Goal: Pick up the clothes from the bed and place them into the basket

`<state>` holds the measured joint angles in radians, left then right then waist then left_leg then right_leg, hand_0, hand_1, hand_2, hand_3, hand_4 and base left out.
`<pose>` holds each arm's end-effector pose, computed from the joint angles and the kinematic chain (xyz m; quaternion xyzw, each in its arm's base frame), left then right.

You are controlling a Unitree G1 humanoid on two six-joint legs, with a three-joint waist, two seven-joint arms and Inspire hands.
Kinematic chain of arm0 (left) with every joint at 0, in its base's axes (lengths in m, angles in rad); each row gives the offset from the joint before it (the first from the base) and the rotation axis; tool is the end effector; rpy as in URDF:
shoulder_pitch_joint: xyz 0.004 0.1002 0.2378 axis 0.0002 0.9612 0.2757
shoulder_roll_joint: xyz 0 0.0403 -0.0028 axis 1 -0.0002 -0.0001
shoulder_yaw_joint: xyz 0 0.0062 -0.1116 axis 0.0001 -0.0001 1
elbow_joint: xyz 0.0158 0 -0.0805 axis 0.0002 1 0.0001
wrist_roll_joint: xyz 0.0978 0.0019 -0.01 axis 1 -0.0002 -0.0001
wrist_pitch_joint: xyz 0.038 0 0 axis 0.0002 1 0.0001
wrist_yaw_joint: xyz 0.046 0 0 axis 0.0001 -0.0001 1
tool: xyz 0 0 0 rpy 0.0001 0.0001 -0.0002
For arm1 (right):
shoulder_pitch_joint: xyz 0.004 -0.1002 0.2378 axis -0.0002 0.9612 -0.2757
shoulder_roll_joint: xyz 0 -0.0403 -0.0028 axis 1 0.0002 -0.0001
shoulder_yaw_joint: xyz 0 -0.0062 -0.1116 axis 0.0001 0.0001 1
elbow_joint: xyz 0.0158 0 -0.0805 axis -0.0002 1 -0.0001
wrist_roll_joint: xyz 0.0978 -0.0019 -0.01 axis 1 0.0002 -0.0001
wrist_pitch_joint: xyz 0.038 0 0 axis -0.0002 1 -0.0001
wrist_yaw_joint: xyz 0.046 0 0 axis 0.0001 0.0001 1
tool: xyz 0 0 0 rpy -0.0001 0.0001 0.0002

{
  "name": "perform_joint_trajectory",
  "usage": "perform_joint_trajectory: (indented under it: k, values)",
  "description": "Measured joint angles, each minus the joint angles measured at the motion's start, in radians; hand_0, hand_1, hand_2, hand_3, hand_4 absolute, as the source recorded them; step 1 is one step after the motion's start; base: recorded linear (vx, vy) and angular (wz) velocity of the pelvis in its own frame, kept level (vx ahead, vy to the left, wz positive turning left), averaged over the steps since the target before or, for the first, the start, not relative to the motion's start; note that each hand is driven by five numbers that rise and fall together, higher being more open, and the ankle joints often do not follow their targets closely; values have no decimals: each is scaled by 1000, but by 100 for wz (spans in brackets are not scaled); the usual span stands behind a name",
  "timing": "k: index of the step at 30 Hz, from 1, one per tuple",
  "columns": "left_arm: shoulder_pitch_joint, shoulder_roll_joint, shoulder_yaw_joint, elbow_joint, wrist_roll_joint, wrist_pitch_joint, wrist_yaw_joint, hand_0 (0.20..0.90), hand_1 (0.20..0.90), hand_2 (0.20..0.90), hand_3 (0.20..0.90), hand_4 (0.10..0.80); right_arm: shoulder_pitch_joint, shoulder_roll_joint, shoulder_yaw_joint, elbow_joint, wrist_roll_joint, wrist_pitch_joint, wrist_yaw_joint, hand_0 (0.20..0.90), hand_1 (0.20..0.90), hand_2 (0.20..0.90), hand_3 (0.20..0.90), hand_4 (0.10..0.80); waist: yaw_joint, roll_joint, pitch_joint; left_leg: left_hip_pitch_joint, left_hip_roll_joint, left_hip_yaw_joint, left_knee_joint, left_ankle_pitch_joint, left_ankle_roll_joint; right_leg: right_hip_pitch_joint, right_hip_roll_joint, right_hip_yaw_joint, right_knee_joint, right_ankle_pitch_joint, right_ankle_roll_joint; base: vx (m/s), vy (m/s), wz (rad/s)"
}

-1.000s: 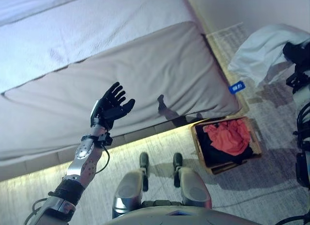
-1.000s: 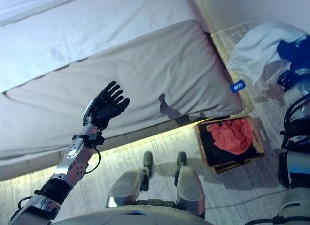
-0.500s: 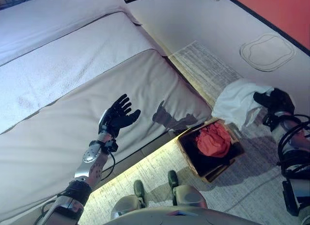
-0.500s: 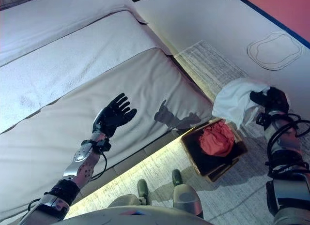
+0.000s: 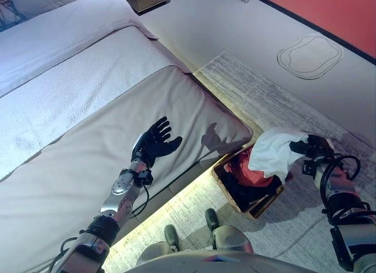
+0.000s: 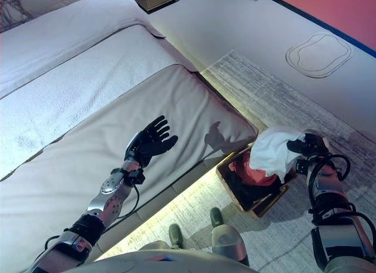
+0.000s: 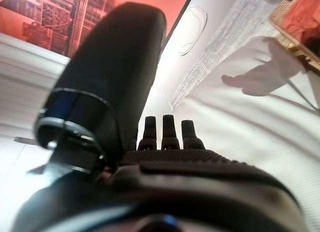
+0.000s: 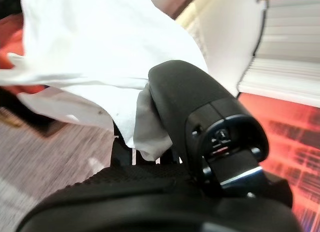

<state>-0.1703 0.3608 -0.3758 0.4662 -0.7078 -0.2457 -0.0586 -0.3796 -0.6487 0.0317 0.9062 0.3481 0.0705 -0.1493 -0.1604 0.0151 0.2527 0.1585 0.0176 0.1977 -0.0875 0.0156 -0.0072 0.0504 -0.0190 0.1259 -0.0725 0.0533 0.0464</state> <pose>0.2184 0.1817 -0.0082 -0.1227 0.0884 -0.0877 0.9846 0.2365 -0.3319 0.0282 -0.1358 0.2399 -0.2468 0.9290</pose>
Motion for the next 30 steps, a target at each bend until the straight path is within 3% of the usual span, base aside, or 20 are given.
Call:
perform_joint_trajectory:
  k: [7,8,9,10,11,30]
  values:
    - [1,-20,-18,33,0,-14,-5,900,900,900,900,800,26,5,62,0,-80,-2,-4,300,300,300,200,100,-12,31,-25,-27,-2,16,0,2,-1,-24,-2,11,-16,16,8,-32,-7,-6]
    - [1,-25,-20,34,0,-20,-8,900,900,900,900,800,30,6,62,1,-81,-2,-4,338,338,338,244,144,-11,34,-26,-27,-1,16,0,3,-1,-24,-2,11,-17,16,8,0,0,0]
    - [1,-28,-20,34,0,-22,-10,900,900,900,900,800,31,6,62,1,-81,-2,-4,524,524,524,461,361,-12,36,-27,-27,-1,16,0,3,-2,-24,-2,11,-17,16,8,0,0,0]
    - [1,-30,-20,34,0,-23,-10,900,900,900,900,800,31,6,62,1,-81,-2,-5,599,599,599,549,449,-11,37,-28,-27,-1,16,0,3,-2,-24,-2,11,-17,16,8,0,0,0]
    - [1,-31,-20,34,0,-24,-10,900,900,900,900,800,31,6,62,1,-81,-2,-7,900,900,900,900,800,-12,38,-29,-27,0,16,0,4,-2,-24,-2,10,-17,16,8,0,0,0]
    - [3,-32,-20,34,-1,-24,-10,900,900,900,900,800,52,8,56,8,-72,-19,-45,900,900,900,900,800,-8,61,-31,-28,0,4,0,10,1,-19,-2,0,-17,17,6,-1,-1,1]
